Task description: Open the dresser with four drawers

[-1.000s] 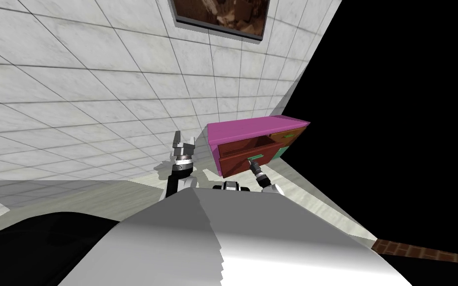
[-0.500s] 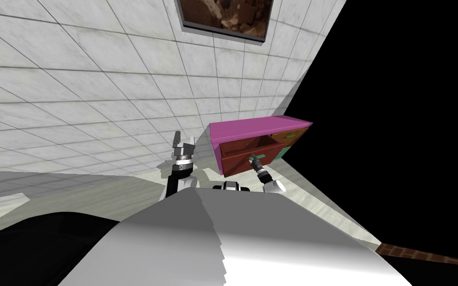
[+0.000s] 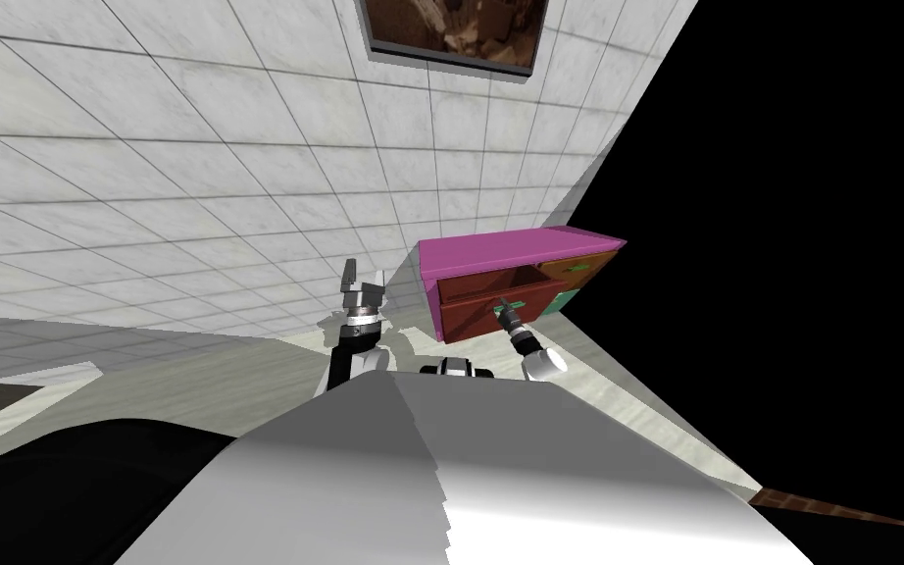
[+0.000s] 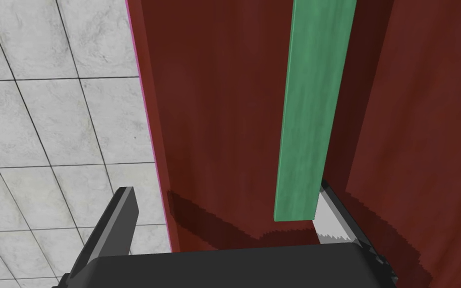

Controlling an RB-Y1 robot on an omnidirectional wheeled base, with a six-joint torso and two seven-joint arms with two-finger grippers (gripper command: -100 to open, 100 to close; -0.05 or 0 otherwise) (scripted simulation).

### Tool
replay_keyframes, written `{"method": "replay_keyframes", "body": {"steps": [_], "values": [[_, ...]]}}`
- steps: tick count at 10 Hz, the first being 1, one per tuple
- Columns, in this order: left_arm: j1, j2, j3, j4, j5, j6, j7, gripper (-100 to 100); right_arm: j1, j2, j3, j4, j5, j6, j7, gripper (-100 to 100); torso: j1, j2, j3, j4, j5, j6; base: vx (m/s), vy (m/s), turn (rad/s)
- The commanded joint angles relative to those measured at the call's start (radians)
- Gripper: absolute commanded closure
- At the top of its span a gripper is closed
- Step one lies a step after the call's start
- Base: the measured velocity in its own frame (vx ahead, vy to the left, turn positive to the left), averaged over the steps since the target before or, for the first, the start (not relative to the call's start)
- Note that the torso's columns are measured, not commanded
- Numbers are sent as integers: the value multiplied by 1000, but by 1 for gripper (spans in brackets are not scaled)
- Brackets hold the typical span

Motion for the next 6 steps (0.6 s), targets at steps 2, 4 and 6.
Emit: {"method": "replay_keyframes", "body": {"steps": [2, 4, 6], "values": [[0, 0, 0, 0, 0, 0, 0, 0, 3, -1, 1, 3, 1, -5, -4, 0, 0, -3, -1, -3, -1, -1, 0, 0, 0], [0, 0, 0, 0, 0, 0, 0, 0, 5, -2, 1, 5, 2, -7, -4, 0, -1, -4, -2, -5, -2, -1, 0, 0, 0], [0, 0, 0, 0, 0, 0, 0, 0, 6, -2, 1, 7, 2, -7, -3, 0, -1, -5, -3, -6, -3, -1, 0, 0, 0]]}}
